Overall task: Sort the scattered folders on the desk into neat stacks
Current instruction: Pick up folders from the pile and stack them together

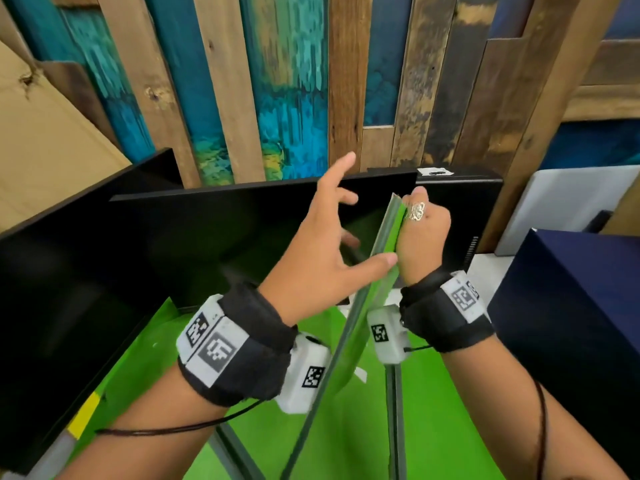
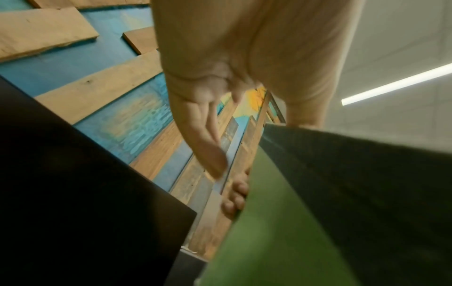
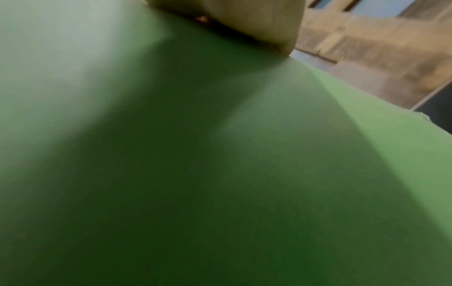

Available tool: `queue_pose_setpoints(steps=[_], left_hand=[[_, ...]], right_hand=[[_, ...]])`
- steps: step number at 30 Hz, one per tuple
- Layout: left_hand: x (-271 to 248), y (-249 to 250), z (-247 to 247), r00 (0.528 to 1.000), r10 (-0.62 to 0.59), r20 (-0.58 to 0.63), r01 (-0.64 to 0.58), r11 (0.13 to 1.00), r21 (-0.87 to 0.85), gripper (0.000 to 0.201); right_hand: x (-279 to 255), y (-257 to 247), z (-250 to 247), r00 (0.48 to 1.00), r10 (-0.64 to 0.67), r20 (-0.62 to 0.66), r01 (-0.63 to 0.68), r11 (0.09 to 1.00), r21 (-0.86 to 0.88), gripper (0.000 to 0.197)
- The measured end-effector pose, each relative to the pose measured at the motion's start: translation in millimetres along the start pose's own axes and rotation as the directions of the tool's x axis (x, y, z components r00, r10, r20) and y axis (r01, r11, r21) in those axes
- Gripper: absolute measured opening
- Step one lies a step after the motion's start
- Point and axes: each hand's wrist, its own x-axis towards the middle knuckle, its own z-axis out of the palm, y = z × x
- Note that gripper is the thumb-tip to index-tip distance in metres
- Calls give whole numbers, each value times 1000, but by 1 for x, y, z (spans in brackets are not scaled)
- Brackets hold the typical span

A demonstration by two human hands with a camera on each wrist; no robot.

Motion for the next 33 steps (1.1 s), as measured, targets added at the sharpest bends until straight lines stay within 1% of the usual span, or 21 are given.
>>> queue_pose_setpoints(steps=[1, 3, 5, 6, 7, 9, 10, 11, 12, 13, 15, 18, 19, 21, 24, 26, 27, 29, 30, 32, 33], left_hand=[[2, -5, 1, 997, -34, 73, 32, 999, 28, 88], [6, -19, 12, 986, -59, 156, 51, 997, 51, 67], [13, -37, 27, 994, -35, 103, 30, 998, 50, 49], [17, -47, 35, 997, -37, 64, 36, 999, 19, 46], [21, -57, 44, 997, -63, 32, 64, 998, -25, 44], [27, -84, 67, 980, -197, 12, 197, 976, -95, 37], [27, -99, 80, 959, -284, 21, 284, 950, -126, 34], [25, -114, 96, 930, -365, 39, 367, 917, -159, 33], [21, -128, 113, 895, -442, 63, 445, 877, -182, 33], [15, -141, 133, 864, -497, 79, 503, 844, -186, 35], [7, -157, 167, 821, -561, 104, 571, 808, -147, 37], [-5, -164, 203, 767, -621, 164, 625, 780, 29, 29], [-8, -168, 214, 738, -649, 186, 646, 759, 83, 30], [-15, -178, 232, 652, -716, 251, 697, 696, 174, 31], [-27, -195, 250, 572, -743, 347, 656, 669, 350, 32], [-32, -202, 260, 542, -746, 386, 584, 665, 466, 37], [-35, -203, 263, 532, -754, 386, 558, 655, 509, 40], [-37, -206, 266, 500, -774, 387, 529, 628, 572, 48], [-36, -206, 265, 505, -762, 405, 487, 639, 596, 50], [-37, -208, 251, 565, -714, 413, 430, 682, 591, 51], [-37, -212, 240, 599, -698, 392, 450, 699, 556, 53]], right_hand=[[5, -2, -6, 998, -58, -32, 56, 997, -53, 56], [15, -4, -16, 981, -194, -17, 180, 937, -301, 54], [22, 3, -23, 963, -260, 75, 260, 810, -526, 52], [23, 9, -26, 960, -249, 129, 276, 759, -590, 50], [26, 16, -31, 956, -219, 197, 295, 739, -606, 48], [33, 39, -41, 933, -96, 347, 317, 678, -663, 43], [35, 53, -44, 904, 9, 428, 339, 595, -729, 47], [35, 66, -47, 855, 160, 493, 365, 491, -791, 56], [29, 82, -51, 793, 333, 509, 373, 394, -840, 65], [22, 96, -56, 736, 470, 488, 370, 324, -871, 74], [11, 126, -68, 664, 627, 408, 318, 258, -912, 84], [-8, 164, -87, 576, 761, 299, 268, 170, -948, 83], [-15, 175, -93, 534, 802, 267, 271, 137, -953, 80], [-26, 199, -108, 457, 868, 193, 267, 74, -961, 81], [-41, 226, -130, 360, 927, 102, 273, -1, -962, 88], [-49, 236, -140, 304, 951, 54, 278, -34, -960, 93], [-53, 238, -144, 292, 956, 41, 270, -41, -962, 95], [-58, 244, -148, 296, 954, 47, 253, -31, -967, 98], [-59, 246, -150, 301, 952, 51, 246, -26, -969, 98], [-59, 246, -149, 311, 949, 54, 238, -22, -971, 99], [-58, 244, -145, 323, 945, 58, 232, -19, -972, 99]])
